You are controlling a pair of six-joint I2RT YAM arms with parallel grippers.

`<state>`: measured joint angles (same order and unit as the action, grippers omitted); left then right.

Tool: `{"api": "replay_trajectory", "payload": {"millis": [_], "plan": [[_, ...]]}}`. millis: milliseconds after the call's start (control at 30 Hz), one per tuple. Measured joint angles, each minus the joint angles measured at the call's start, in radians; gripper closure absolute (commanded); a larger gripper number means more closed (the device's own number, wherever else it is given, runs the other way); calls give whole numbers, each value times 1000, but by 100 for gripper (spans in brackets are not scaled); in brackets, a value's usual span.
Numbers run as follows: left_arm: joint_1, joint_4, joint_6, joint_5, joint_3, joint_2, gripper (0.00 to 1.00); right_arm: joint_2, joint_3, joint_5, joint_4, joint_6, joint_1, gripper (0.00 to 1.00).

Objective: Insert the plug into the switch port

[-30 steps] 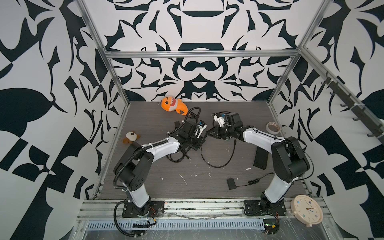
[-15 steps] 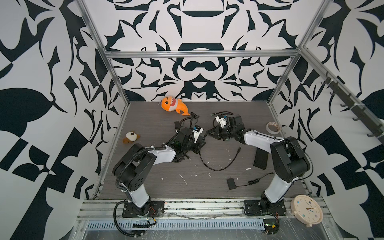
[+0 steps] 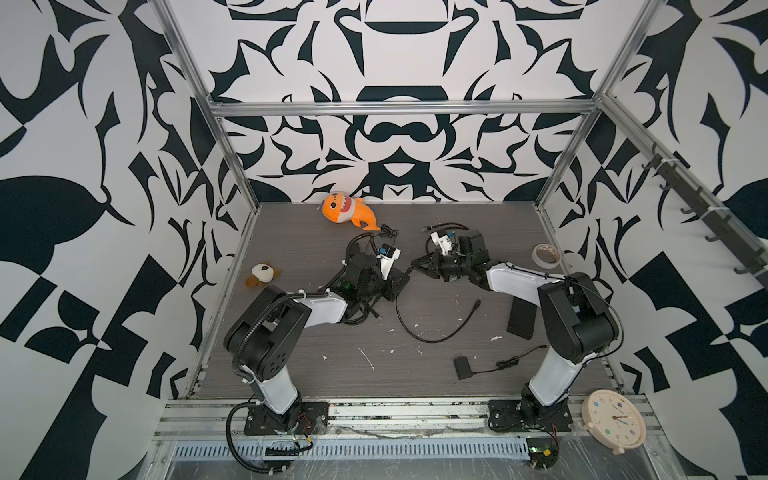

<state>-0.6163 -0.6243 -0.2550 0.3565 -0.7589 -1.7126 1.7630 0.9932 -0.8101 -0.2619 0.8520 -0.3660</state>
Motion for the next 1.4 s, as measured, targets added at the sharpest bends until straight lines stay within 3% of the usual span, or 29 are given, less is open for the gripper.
{"api": "replay_trajectory", "payload": {"millis": [167,900,1267,1400], "plan": [[0,0,-11,8,0,-18,86,6,-13,-7,-10,12,0,97],[2,-5,-32,34,-17,-31,78,6,-37,-24,-50,14,4,98],[6,-6,-34,44,-31,-32,98,6,-39,-34,-54,14,5,97],[8,11,-24,48,-31,-30,100,6,-39,-34,-40,4,5,83]]}}
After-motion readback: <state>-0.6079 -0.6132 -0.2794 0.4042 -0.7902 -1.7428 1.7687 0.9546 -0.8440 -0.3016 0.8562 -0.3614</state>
